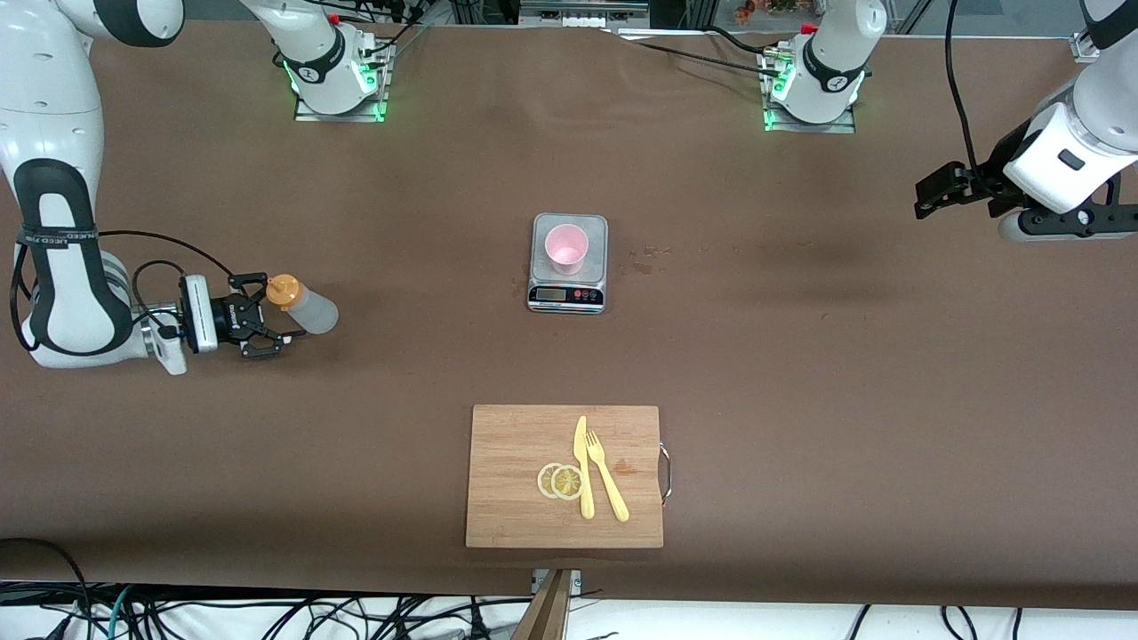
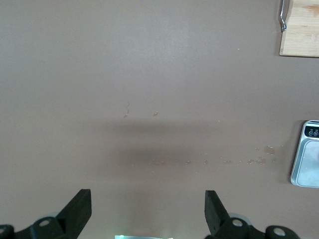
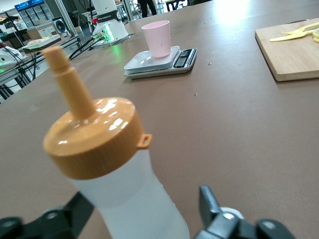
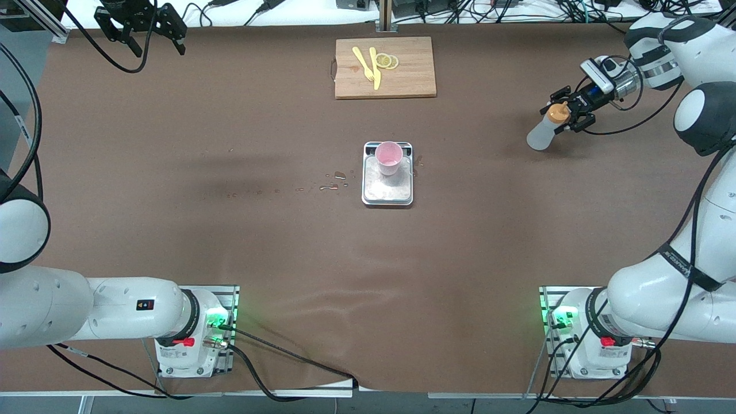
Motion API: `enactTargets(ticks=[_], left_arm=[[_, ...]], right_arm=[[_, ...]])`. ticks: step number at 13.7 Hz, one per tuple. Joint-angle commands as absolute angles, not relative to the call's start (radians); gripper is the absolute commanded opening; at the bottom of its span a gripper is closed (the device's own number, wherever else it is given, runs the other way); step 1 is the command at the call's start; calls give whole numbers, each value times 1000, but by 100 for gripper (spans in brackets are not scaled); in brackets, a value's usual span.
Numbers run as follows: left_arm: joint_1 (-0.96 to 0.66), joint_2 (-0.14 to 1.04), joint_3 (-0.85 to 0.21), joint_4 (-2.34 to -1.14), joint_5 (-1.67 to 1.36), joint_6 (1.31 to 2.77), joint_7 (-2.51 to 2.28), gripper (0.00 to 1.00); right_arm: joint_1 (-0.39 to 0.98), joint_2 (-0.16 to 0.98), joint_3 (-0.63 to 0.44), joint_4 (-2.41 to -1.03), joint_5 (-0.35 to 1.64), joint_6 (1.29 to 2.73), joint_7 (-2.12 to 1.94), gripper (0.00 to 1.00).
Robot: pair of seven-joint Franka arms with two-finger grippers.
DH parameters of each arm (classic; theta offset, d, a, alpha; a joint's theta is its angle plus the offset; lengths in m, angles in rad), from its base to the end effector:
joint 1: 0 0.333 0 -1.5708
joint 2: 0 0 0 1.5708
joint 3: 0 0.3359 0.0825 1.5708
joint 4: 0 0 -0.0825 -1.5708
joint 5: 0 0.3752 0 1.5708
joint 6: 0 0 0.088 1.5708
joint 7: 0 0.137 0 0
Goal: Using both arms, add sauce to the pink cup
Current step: 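Set the bottle upright on the table and open the right gripper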
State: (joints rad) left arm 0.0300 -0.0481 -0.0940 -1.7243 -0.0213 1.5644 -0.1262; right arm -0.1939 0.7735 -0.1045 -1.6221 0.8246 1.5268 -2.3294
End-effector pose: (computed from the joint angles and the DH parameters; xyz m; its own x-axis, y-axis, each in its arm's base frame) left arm 0.5190 -0.0372 0.5690 0.9916 0.0630 -0.1130 0.0637 -0.9980 0.0025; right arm 0.5977 -0.0699 0.1657 0.0815 0.5308 0.8436 0.9433 0.2322 -0.2373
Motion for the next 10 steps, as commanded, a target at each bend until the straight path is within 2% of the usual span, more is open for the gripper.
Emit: enactTargets(ticks=[1,7,10], left_arm=[[40,-49,-95,-1712,-38,1545,-106,100],[40,-49,-95,-1712,-37,1543,-107,100],[40,-49,-95,-1712,-37,1543,-109,100]], right_arm=[[-222,776,-107,-1609,827,1503,-2365,100],[-222,761,-190,-1542,710,1457,-2430,100],[-221,671,-190,-1503,626,1456,-2386,100]])
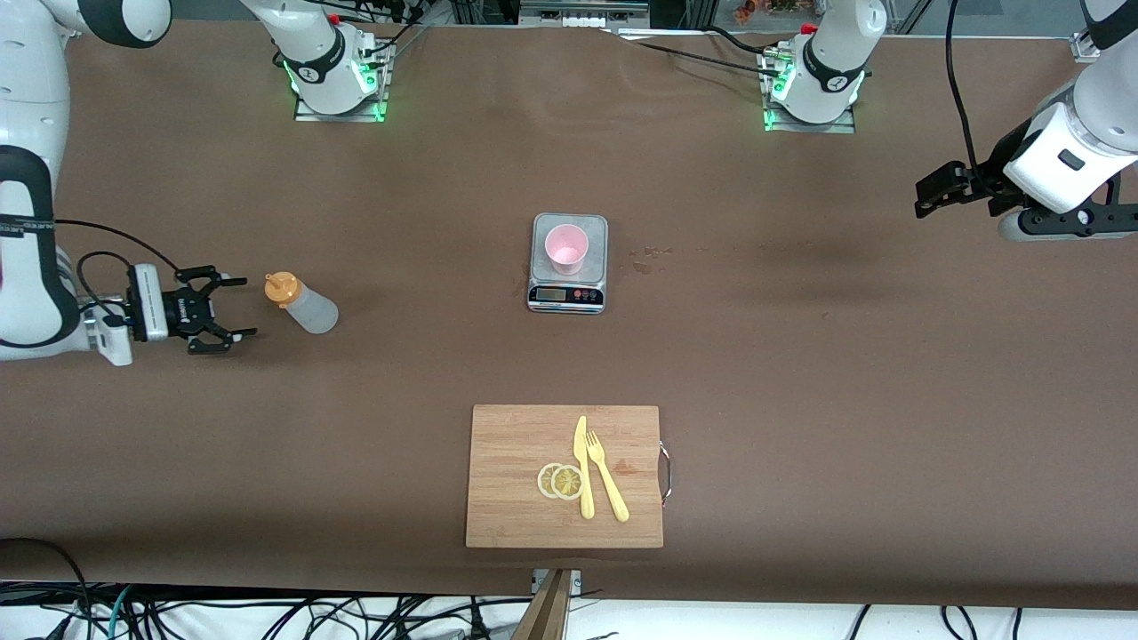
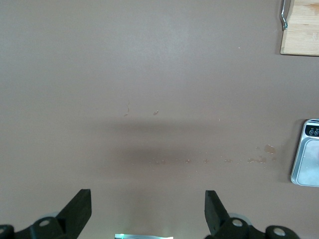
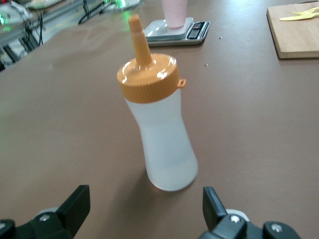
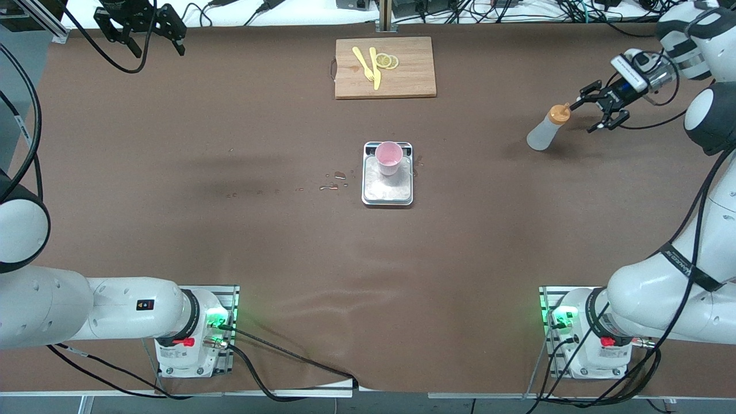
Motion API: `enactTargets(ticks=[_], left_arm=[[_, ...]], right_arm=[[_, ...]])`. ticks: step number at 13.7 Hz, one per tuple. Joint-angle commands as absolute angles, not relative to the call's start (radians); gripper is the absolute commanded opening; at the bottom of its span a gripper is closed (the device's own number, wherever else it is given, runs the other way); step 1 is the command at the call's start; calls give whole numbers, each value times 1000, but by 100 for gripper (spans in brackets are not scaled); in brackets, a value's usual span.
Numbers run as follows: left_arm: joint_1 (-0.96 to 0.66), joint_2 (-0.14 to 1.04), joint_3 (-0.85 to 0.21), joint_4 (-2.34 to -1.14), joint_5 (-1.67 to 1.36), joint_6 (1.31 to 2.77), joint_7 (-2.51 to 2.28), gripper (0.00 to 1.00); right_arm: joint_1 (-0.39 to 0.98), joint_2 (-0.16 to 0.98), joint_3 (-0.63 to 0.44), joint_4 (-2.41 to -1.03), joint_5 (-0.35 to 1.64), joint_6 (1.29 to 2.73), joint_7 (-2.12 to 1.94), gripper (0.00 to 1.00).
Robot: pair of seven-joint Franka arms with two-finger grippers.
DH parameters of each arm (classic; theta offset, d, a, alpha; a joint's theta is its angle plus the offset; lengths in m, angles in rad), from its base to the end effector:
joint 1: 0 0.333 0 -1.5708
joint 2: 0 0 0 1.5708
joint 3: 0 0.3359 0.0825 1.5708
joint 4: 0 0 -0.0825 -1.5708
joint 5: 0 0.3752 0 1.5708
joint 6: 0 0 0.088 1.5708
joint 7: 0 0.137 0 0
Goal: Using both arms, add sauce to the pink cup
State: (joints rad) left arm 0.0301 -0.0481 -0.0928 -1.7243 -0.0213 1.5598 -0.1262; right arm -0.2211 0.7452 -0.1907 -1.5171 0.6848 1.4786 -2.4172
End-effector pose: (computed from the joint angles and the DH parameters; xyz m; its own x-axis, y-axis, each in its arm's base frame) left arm 0.5183 -0.0365 0.5687 0.9910 0.0643 -0.1175 0.0649 -0.9979 0.0019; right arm 0.6044 -0.1475 0.2090 -0.0594 0.6356 0.7697 0.9438 0.2869 -0.1640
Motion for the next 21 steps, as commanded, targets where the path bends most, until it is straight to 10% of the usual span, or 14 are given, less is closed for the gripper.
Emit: enactTargets(ticks=[1,21], left_arm=[[40,-49,-95,-1712,-37,1543,-109,100],[40,-49,-100,-1712,-35,1543,-110,100]], right_arm=[[-219,623,-189,-1503,586,1462,-2341,100],[-17,55,-127,-1554,54,1502,-726,100]])
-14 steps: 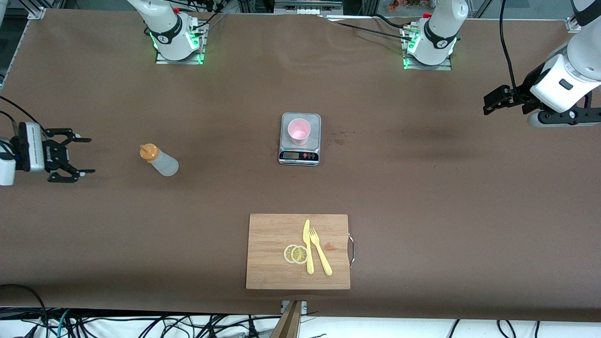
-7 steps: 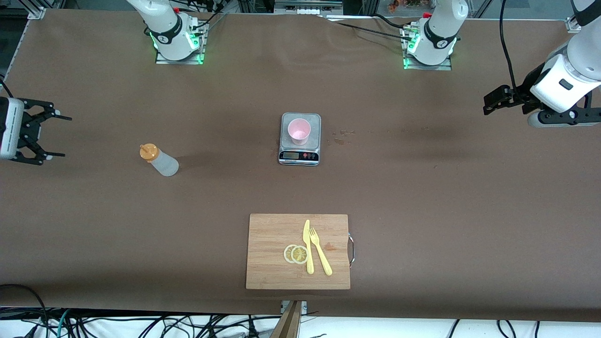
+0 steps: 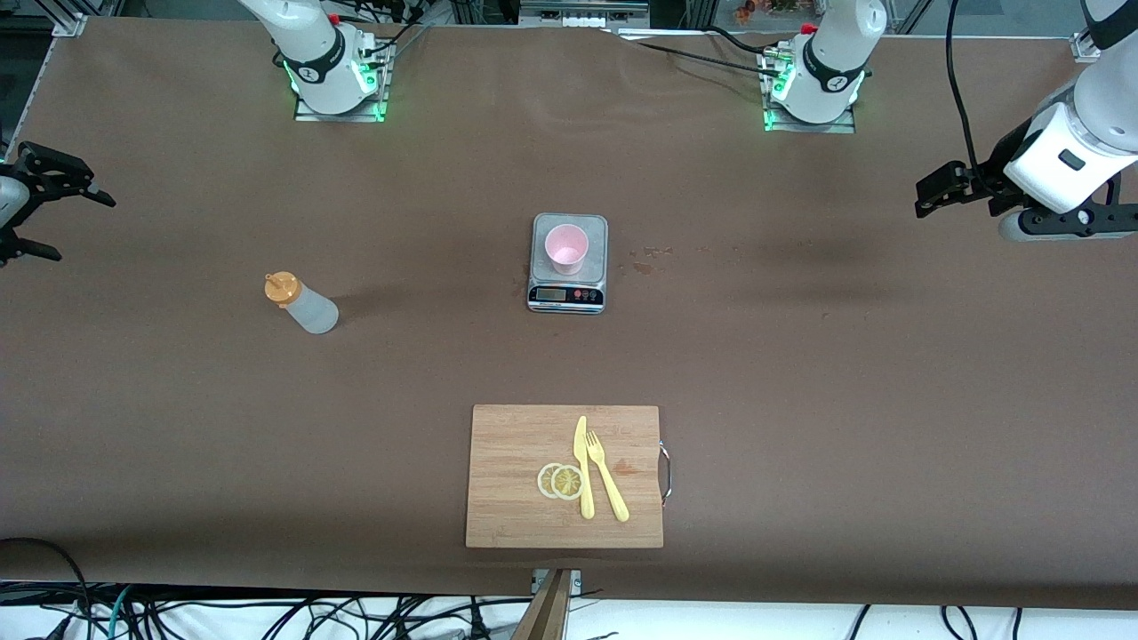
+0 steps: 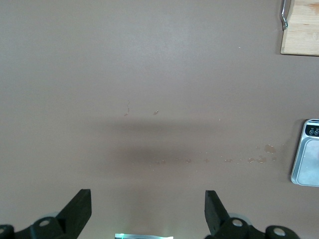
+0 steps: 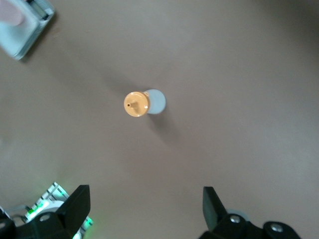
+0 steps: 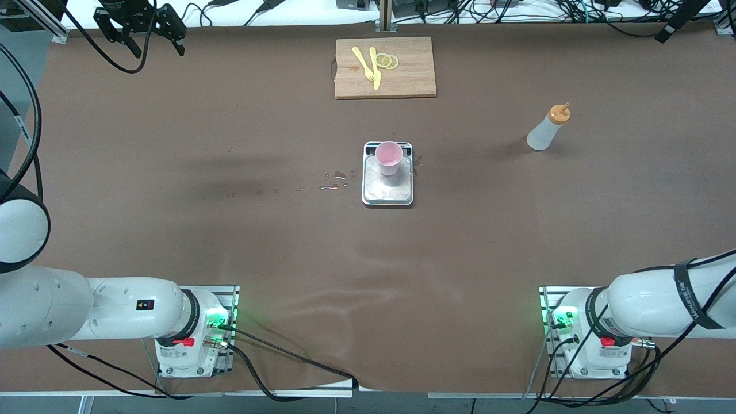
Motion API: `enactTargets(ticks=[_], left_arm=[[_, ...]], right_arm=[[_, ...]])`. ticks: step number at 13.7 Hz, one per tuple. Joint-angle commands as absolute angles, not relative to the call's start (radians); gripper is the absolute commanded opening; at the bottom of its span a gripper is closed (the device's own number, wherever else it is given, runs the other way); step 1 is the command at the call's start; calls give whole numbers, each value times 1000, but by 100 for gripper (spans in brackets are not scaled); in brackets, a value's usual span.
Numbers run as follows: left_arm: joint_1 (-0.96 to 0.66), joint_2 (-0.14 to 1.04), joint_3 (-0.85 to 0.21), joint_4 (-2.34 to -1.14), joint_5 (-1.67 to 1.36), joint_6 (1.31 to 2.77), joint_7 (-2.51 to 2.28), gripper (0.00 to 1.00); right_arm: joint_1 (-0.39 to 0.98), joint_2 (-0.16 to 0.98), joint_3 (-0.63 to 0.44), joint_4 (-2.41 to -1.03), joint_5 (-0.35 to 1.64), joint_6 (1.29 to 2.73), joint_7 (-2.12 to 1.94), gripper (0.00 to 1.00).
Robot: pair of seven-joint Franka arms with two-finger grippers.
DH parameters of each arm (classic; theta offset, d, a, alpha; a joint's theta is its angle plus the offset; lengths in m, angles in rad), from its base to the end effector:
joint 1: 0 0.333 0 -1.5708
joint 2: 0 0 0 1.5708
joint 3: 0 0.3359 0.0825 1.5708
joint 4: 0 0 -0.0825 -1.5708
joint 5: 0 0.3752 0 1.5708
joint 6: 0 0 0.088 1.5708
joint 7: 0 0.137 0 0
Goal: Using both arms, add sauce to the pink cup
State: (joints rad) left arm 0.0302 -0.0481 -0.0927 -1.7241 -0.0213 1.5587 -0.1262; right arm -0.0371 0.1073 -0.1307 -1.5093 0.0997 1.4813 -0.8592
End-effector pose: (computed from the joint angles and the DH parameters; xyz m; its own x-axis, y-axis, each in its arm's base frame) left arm 0.5182 -0.0364 0.5687 0.9909 0.0645 -0.1184 0.0651 -0.9979 0.0018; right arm 0.5602 -0.0764 0.5768 0.7677 0.6404 -0.0225 0.6299 -0.7606 -0.1571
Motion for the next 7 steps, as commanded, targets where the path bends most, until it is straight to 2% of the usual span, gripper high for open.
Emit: enactTargets(ticks=[1,5,7], left_arm=[[40,-49,-100,-1712,-35,1543,-112,100],[40,-49,-100,-1712,-32,1543,-110,100],[40,-49,-100,-1712,-32,1543,-110,100]], right_arm=[[-11,49,-126,-1554,39,1502,-654,100],[61,14,-120,-1555,-23,1494,-395,100],[64,8,-82,-1555,-15,1497,-304,100]])
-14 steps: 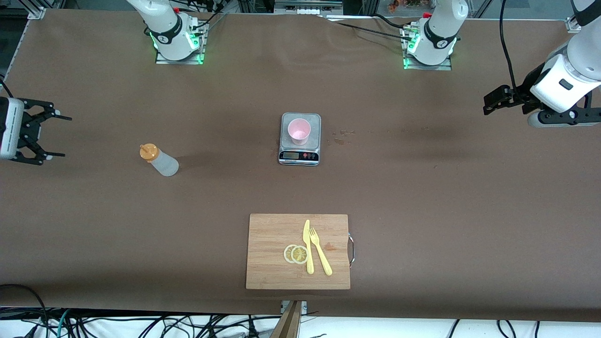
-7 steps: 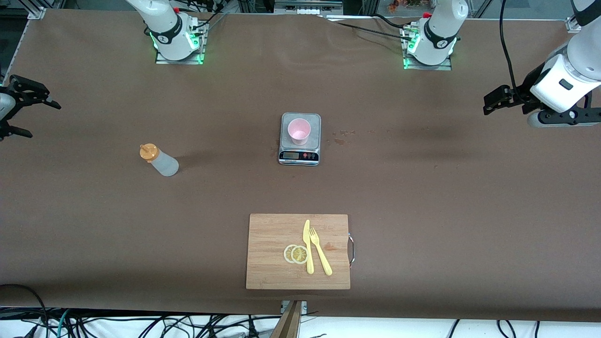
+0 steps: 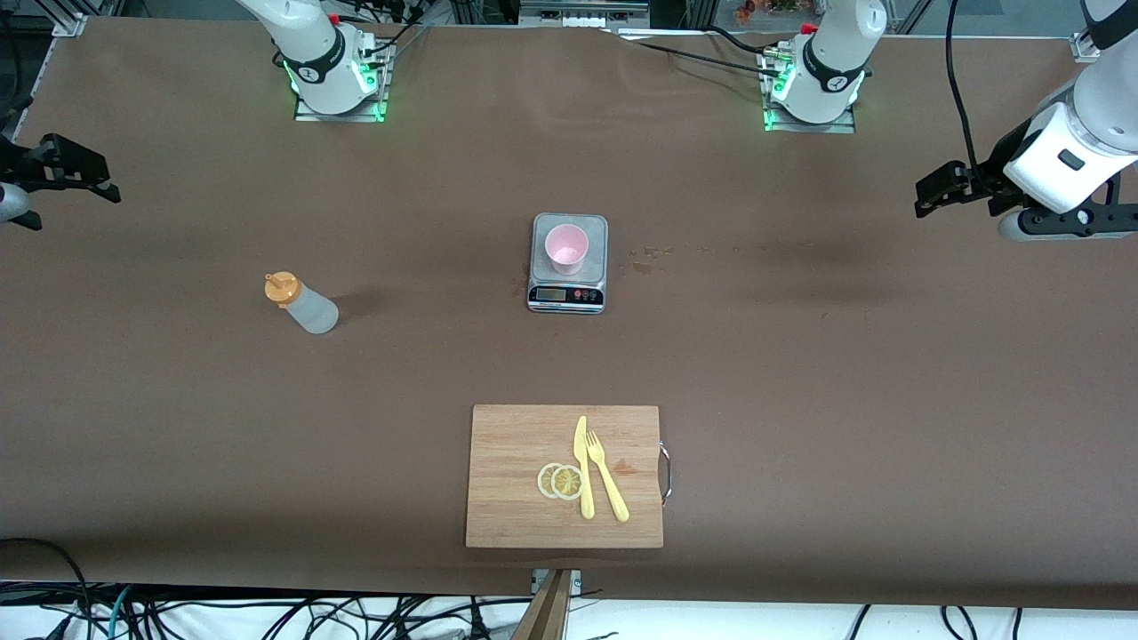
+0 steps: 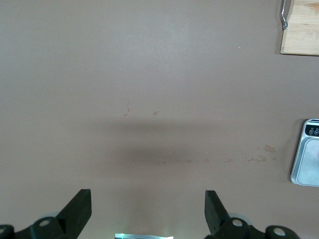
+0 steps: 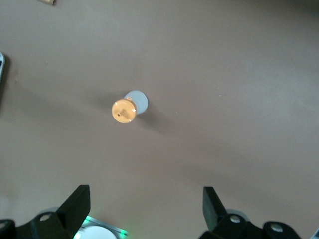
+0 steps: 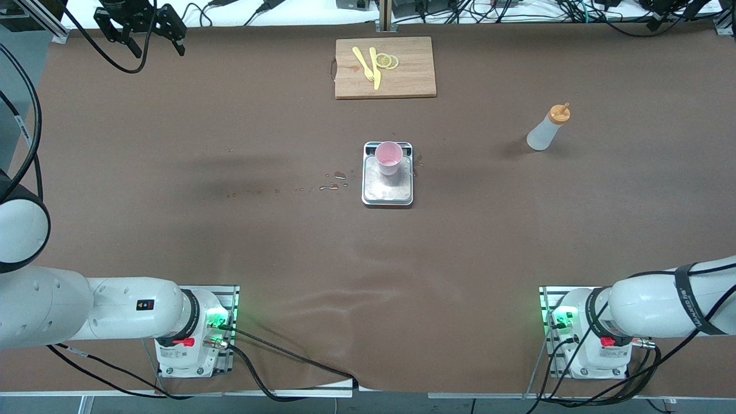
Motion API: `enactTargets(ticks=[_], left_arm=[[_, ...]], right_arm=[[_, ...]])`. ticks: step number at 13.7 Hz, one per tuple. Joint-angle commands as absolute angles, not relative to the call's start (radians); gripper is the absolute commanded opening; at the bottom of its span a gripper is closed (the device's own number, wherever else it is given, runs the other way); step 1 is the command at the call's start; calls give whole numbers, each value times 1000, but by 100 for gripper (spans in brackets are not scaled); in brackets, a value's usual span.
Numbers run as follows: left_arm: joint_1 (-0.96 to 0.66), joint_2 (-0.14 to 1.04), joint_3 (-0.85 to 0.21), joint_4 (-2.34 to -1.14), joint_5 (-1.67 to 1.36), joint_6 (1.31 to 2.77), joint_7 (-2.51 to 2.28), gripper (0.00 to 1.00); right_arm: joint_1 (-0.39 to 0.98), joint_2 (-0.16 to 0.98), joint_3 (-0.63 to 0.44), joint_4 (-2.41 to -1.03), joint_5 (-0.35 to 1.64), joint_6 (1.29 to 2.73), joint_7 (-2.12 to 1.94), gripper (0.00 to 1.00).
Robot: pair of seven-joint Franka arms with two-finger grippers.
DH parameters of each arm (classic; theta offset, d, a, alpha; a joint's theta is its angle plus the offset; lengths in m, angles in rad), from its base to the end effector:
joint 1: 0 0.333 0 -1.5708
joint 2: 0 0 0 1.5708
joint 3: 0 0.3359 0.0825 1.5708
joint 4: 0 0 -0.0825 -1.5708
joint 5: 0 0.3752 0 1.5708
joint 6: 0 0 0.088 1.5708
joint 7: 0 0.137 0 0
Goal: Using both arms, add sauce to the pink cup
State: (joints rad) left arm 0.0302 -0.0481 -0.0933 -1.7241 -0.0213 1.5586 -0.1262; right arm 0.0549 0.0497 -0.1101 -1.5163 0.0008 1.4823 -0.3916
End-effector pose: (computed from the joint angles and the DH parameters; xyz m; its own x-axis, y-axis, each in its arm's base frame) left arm 0.5182 -0.0367 0.5687 0.9909 0.0639 -0.1185 0.0645 -0.9979 0.0018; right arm 0.5493 -0.0287 0.6050 0.9407 0.3300 -0.0788 0.3289 -0.9440 -0.0275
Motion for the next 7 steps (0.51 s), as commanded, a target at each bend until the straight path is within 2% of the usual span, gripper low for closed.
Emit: enactTargets(ticks=[1,7], left_arm=[[40,-49,-100,-1712,-32,1543,-110,100],[40,-49,-100,-1712,-32,1543,-109,100]], right_arm=[[64,8,-77,-1555,-14,1508,-293,100],[63,5,-71,-1559,-3,1528,-261,100]])
